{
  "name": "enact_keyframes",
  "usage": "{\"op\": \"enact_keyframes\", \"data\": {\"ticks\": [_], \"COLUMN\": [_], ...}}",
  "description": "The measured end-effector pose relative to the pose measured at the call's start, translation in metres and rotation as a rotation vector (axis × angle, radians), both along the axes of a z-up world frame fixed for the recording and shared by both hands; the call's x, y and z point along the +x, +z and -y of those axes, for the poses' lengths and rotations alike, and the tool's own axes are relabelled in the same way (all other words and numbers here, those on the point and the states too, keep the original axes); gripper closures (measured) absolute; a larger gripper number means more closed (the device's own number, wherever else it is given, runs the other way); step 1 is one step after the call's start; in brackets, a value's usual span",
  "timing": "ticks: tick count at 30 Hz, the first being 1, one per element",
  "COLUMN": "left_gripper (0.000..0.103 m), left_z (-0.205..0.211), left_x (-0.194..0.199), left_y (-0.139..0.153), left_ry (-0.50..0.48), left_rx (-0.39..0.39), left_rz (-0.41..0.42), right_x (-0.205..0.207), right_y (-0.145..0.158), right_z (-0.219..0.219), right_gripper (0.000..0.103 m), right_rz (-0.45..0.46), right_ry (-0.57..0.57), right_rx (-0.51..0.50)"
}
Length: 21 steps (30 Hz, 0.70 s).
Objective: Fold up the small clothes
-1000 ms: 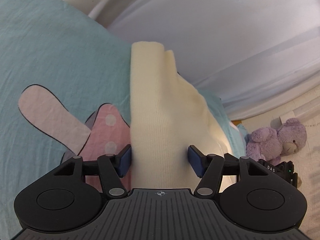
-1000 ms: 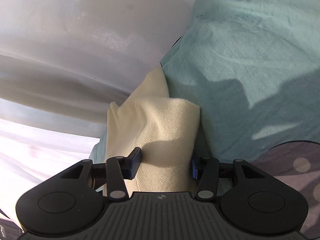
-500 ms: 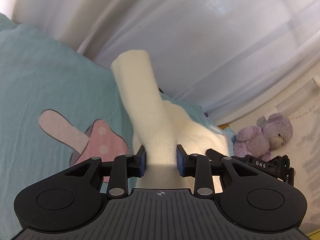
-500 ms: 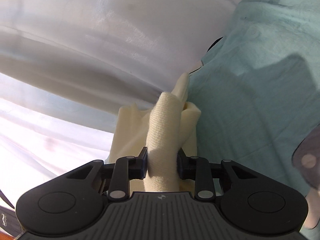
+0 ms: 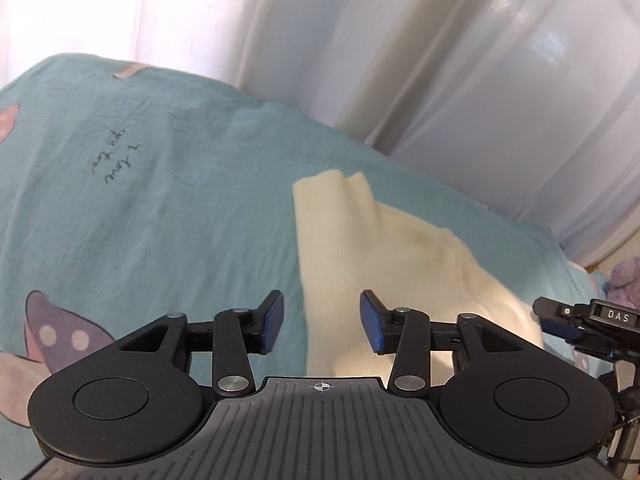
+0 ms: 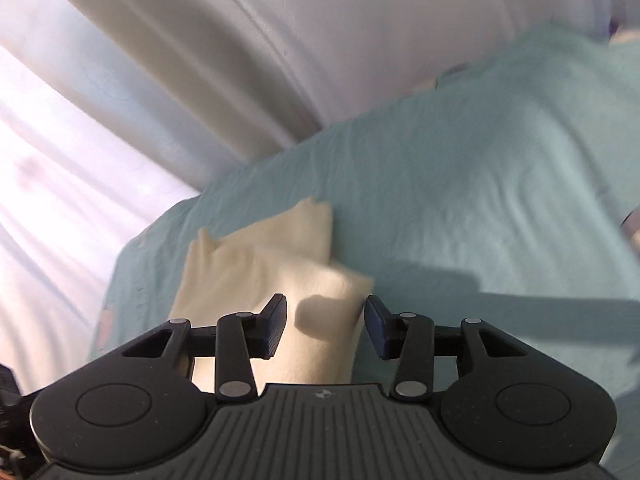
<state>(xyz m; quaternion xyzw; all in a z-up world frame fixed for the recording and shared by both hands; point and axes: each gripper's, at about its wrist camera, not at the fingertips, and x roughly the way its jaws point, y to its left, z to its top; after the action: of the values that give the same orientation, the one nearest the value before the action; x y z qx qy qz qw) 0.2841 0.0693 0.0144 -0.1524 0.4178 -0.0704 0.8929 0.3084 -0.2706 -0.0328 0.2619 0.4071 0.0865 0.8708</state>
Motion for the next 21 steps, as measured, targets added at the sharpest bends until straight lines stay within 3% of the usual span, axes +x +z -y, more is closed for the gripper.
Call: {"op": "enact_keyframes", "data": {"ticks": [3, 5, 9, 11, 16, 21], "left_gripper": [0.043, 0.041, 0.036, 0.034, 0.034, 0.023], "left_z": [0.017, 0.031, 0.049, 0.051, 0.059, 0.071], "left_x": [0.014, 0.027, 0.053, 0.068, 0.097, 0.112], "left_y": [0.000, -0.006, -0.023, -0.033, -0.050, -0.058], "left_ry": [-0.021, -0.018, 0.046, 0.059, 0.069, 0.034], "left_rx": [-0.001, 0.050, 0.163, 0.162, 0.197, 0.218], "left_rz": [0.039, 0.066, 0.095, 0.071, 0.023, -0.006], "right_x": [0.006, 0.026, 0.057, 0.068, 0.070, 0.077], "right_y": [0.024, 0.028, 0.008, -0.004, -0.021, -0.032], "right_z": [-0.027, -0.066, -0.125, -0.142, -0.146, -0.114], "right_gripper": [0.063, 0.076, 0.086, 0.086, 0.102, 0.103], "right_rz": [0.075, 0.075, 0.029, 0.029, 0.117, 0.141], "right_ry": [0.058, 0.160, 0.225, 0.228, 0.210, 0.121], "right_rx": [-0.066, -0.114, -0.191, -0.252, -0.455, -0.413]}}
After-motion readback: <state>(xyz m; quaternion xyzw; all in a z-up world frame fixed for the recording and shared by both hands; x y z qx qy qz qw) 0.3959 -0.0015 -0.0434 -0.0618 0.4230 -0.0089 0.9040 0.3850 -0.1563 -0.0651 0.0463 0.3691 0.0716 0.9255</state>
